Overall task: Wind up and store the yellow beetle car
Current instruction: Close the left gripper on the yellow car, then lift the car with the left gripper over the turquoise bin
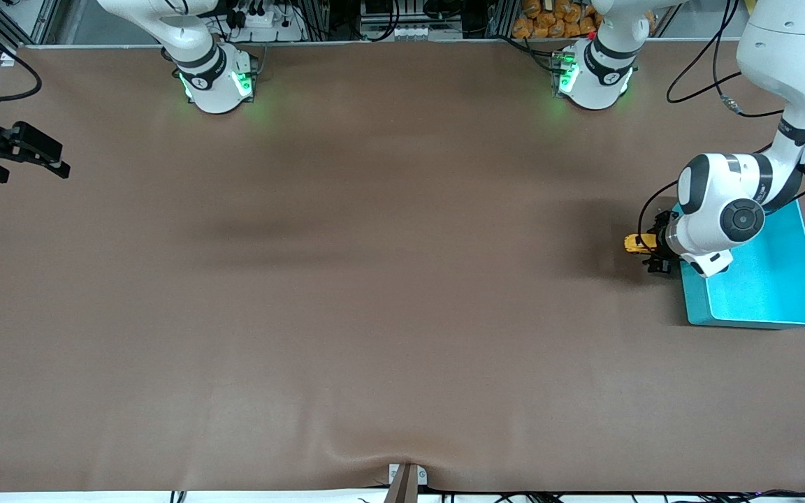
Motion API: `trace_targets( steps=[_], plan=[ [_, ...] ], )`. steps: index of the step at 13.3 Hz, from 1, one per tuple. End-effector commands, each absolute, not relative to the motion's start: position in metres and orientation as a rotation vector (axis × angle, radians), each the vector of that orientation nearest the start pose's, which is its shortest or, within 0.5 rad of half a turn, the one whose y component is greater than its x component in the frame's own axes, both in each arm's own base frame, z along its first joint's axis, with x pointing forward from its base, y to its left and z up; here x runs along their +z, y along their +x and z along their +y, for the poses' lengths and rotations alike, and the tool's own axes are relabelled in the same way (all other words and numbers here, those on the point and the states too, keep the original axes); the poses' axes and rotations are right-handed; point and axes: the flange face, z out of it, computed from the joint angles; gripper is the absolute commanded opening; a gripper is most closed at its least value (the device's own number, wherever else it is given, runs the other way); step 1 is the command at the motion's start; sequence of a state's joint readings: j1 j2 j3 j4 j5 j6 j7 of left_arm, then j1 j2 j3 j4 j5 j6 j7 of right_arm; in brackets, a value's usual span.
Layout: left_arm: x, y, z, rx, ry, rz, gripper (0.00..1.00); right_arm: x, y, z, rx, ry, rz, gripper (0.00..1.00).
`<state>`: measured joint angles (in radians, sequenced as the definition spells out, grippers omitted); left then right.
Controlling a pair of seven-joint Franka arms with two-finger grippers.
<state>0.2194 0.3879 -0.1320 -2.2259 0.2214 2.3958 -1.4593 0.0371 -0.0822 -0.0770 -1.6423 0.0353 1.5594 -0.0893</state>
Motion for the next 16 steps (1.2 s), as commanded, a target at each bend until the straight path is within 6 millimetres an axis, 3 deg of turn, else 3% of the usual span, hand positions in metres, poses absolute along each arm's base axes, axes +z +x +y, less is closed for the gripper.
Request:
trace_targets(
  steps=[1, 3, 5, 7, 9, 14, 16],
  plan=[
    [0.188, 0.520, 0.045, 0.118, -2.272, -1.871, 0.40, 0.641, 0.524, -0.022, -0.004, -3.114, -0.049, 1.00],
    [0.191, 0.522, 0.046, 0.109, -2.274, -1.872, 0.17, 0.641, 0.523, -0.023, 0.005, -3.114, -0.044, 1.00],
    [0.195, 0.523, 0.045, 0.100, -2.277, -1.875, 0.01, 0.642, 0.524, -0.024, 0.000, -3.115, -0.042, 1.00],
    [0.200, 0.526, 0.043, 0.089, -2.285, -1.868, 0.00, 0.642, 0.524, -0.027, 0.003, -3.116, -0.033, 1.00],
    [0.219, 0.534, 0.042, 0.063, -2.291, -1.861, 0.00, 0.643, 0.524, -0.029, 0.000, -3.116, -0.030, 1.00],
    [0.296, 0.574, 0.047, 0.064, -2.335, -1.726, 0.00, 0.642, 0.523, -0.034, 0.002, -3.114, -0.016, 1.00],
    [0.325, 0.589, 0.057, 0.069, -2.368, -1.682, 0.00, 0.642, 0.523, -0.034, 0.002, -3.114, -0.018, 1.00]
  ],
)
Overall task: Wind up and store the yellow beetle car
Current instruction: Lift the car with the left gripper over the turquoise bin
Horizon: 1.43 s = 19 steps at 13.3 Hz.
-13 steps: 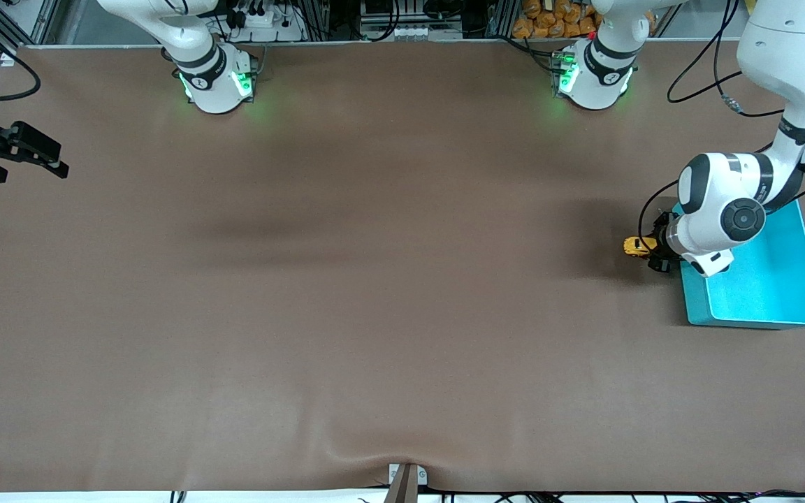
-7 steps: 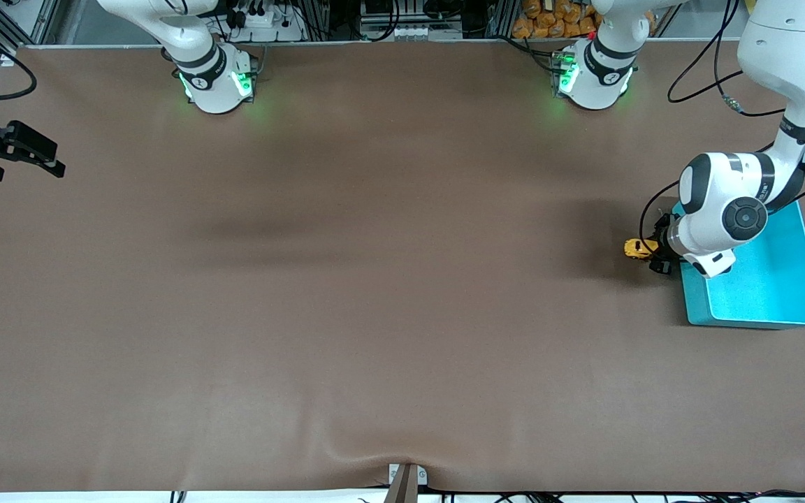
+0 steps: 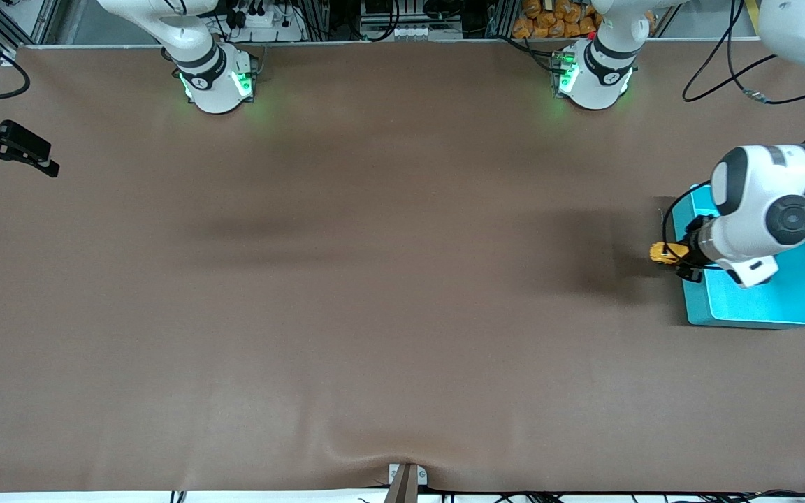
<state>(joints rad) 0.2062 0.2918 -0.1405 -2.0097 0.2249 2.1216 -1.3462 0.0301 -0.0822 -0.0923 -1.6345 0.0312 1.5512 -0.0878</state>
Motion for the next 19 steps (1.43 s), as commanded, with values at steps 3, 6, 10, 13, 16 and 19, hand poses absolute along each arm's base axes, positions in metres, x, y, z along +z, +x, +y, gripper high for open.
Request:
trace_targets(
  steps=[3, 6, 10, 13, 16, 19],
  plan=[
    [0.345, 0.596, 0.081, 0.072, -2.431, -1.593, 0.00, 0.642, 0.523, -0.036, 0.009, -3.114, -0.009, 1.00],
    [0.338, 0.589, 0.123, 0.134, -2.550, -1.399, 0.00, 0.642, 0.523, -0.037, 0.009, -3.114, -0.006, 1.00],
    [0.325, 0.581, 0.173, 0.186, -2.724, -1.097, 0.00, 0.641, 0.522, -0.036, 0.026, -3.113, -0.009, 1.00],
    [0.312, 0.576, 0.206, 0.186, -2.855, -0.818, 0.00, 0.641, 0.521, -0.037, 0.033, -3.113, -0.007, 1.00],
    [0.299, 0.569, 0.239, 0.170, -2.955, -0.516, 0.00, 0.640, 0.520, -0.040, 0.043, -3.112, 0.000, 1.00],
    [0.273, 0.572, 0.241, 0.118, -2.998, -0.335, 0.00, 0.640, 0.520, -0.041, 0.042, -3.112, 0.007, 1.00]
  ],
)
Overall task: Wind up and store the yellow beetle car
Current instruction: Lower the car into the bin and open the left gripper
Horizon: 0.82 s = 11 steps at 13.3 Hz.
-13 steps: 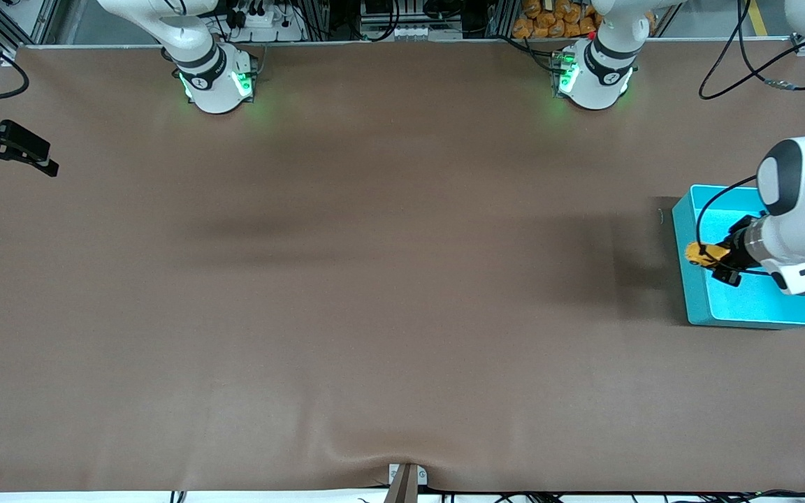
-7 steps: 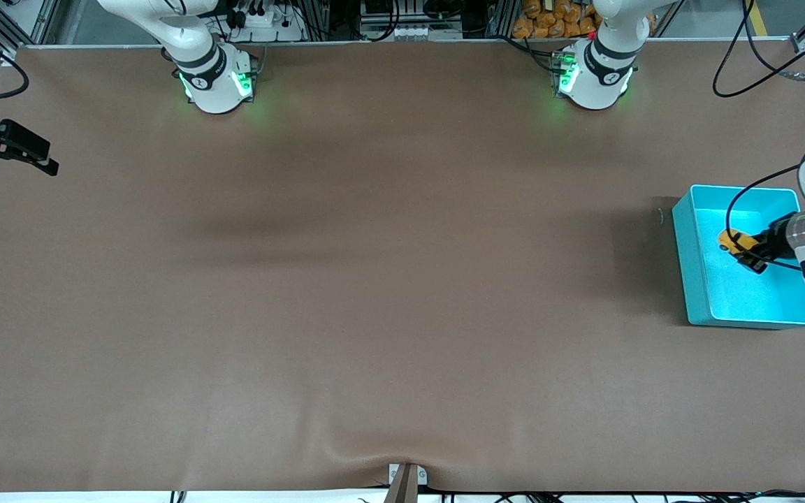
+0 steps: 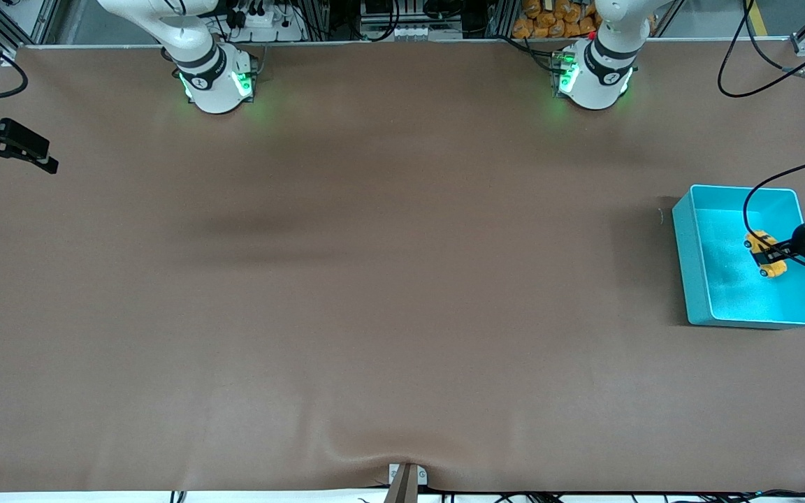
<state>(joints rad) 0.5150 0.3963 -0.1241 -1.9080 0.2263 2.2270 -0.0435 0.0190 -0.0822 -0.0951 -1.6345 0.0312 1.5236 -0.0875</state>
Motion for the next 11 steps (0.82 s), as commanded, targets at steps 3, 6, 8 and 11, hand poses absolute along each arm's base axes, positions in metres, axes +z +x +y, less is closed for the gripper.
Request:
trace_targets(
  steps=[3, 6, 8, 11],
  plan=[
    [0.255, 0.576, 0.230, 0.129, -3.015, -0.268, 0.00, 0.638, 0.520, -0.041, 0.050, -3.111, 0.005, 1.00],
    [0.246, 0.576, 0.222, 0.146, -3.021, -0.247, 0.00, 0.636, 0.521, -0.044, 0.057, -3.111, 0.015, 1.00],
    [0.232, 0.575, 0.221, 0.168, -3.019, -0.227, 0.00, 0.635, 0.521, -0.045, 0.066, -3.111, 0.017, 1.00],
    [0.217, 0.577, 0.220, 0.172, -2.977, -0.158, 0.01, 0.635, 0.520, -0.044, 0.071, -3.110, 0.017, 1.00]
  ],
)
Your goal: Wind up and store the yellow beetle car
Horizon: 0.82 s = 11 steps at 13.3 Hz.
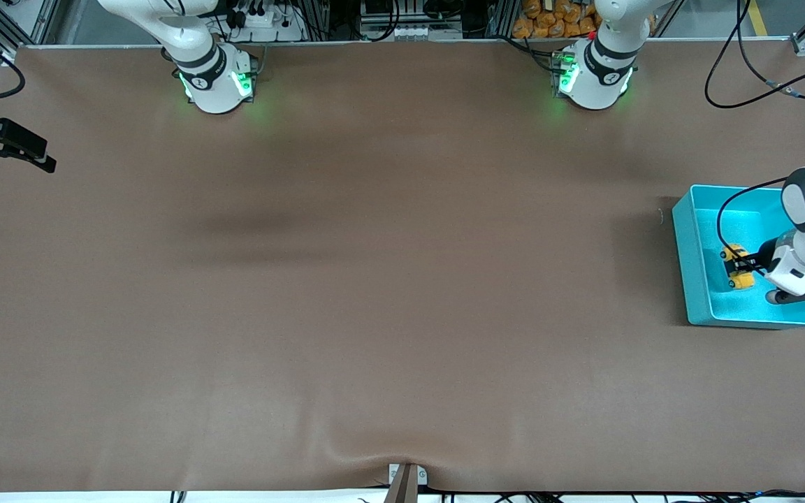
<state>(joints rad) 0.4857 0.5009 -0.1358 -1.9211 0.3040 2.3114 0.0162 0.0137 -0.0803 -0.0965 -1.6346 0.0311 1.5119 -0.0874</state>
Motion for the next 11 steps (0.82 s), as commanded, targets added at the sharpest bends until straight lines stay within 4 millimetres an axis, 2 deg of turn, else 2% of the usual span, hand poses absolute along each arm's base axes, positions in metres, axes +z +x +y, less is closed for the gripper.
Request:
trace_targets(
  steps=[1, 2, 3, 5, 9, 10, 11],
  plan=[
    [0.217, 0.576, 0.221, 0.170, -2.978, -0.162, 0.04, 0.635, 0.521, -0.045, 0.069, -3.110, 0.017, 1.00],
    [0.217, 0.576, 0.221, 0.170, -2.978, -0.162, 0.07, 0.635, 0.520, -0.044, 0.071, -3.110, 0.017, 1.00],
    [0.215, 0.577, 0.220, 0.173, -2.980, -0.162, 0.16, 0.635, 0.520, -0.044, 0.071, -3.110, 0.017, 1.00],
    [0.210, 0.578, 0.221, 0.179, -2.983, -0.164, 0.46, 0.635, 0.520, -0.044, 0.071, -3.110, 0.017, 1.00],
    [0.216, 0.580, 0.222, 0.160, -2.980, -0.163, 0.94, 0.635, 0.520, -0.044, 0.078, -3.110, 0.017, 1.00],
    [0.218, 0.581, 0.222, 0.153, -2.979, -0.166, 1.00, 0.635, 0.520, -0.044, 0.078, -3.110, 0.014, 1.00],
    [0.224, 0.584, 0.222, 0.135, -2.978, -0.175, 1.00, 0.635, 0.520, -0.044, 0.078, -3.110, 0.017, 1.00]
  ],
)
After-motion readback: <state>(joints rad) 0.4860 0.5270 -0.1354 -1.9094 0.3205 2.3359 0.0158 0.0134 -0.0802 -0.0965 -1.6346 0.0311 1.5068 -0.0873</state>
